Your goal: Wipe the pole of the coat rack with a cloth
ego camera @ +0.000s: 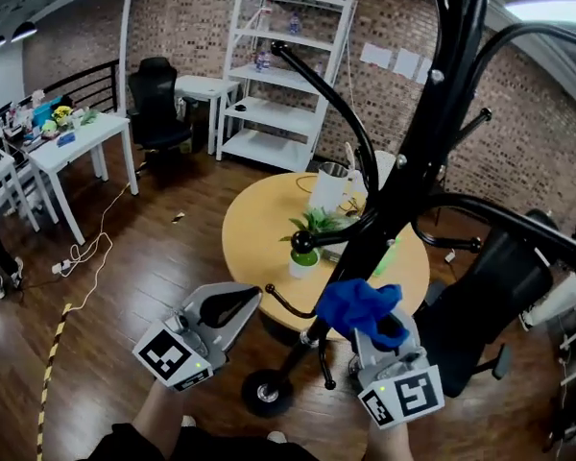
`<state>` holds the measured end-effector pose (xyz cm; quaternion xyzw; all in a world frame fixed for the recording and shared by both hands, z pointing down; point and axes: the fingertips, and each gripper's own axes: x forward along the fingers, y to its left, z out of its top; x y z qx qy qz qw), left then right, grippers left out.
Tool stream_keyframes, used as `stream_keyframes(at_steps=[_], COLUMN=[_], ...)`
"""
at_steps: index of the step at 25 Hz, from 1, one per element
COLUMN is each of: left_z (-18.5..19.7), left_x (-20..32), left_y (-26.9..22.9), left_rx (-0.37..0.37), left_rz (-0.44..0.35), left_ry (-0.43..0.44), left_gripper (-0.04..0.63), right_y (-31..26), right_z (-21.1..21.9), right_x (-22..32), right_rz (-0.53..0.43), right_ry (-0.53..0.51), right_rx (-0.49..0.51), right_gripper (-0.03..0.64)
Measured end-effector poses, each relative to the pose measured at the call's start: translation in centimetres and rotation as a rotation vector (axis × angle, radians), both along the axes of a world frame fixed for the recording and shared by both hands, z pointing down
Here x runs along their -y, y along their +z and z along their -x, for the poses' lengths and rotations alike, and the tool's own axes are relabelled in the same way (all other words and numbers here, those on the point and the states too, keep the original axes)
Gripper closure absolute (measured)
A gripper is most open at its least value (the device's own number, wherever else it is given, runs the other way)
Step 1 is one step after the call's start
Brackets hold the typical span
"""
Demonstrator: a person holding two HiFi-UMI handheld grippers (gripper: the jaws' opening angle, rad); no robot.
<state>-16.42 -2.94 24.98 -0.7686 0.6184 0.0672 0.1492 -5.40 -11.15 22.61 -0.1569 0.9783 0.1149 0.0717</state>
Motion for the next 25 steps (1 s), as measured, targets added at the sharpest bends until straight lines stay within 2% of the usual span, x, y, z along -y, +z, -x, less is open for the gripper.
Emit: stream_keyframes(at_steps=[2, 5, 8, 11, 14, 18, 21, 25], left_z=[1.0, 3.0, 4.4, 3.6, 2.0, -0.6, -1.7, -1.3], left_x=[-0.1, -0.9, -0.8, 0.0, 1.3, 3.1, 3.2, 3.4], left_y=[1.1, 2.1, 1.9, 1.3, 1.0, 0.0, -0.9, -1.1], left_rx=[0.003, 0.027, 0.014, 0.016, 0.015, 0.028, 0.046, 0.070], left_rz=[0.025, 0.071, 0.078, 0.060, 0.047, 0.048, 0.028, 0.005], left_ry=[0.114, 0.238, 0.321, 0.406, 0.471, 0.541, 0.590, 0.661], left_gripper=[0.592, 0.592, 0.592, 0.592, 0.592, 0.592, 0.592, 0.592], right_y=[0.5, 0.2, 0.2, 0.3, 0.2, -1.6, -2.5, -3.9], right_z=[0.3, 1.7, 3.1, 3.3, 2.6, 1.6, 1.7, 2.5], right_x=[-0.3, -1.1, -2.2, -2.7, -2.6, -2.0, -1.7, -1.5], right_rz=[0.009, 0.022, 0.049, 0.085, 0.021, 0.009, -0.026, -0.119], right_ry=[0.110, 0.244, 0.293, 0.297, 0.366, 0.393, 0.425, 0.560], right_rx=[-0.041, -0.046, -0.052, -0.035, -0.060, 0.004, -0.001, -0.028], right_gripper=[0.543, 0.543, 0.543, 0.543, 0.543, 0.543, 0.543, 0.543])
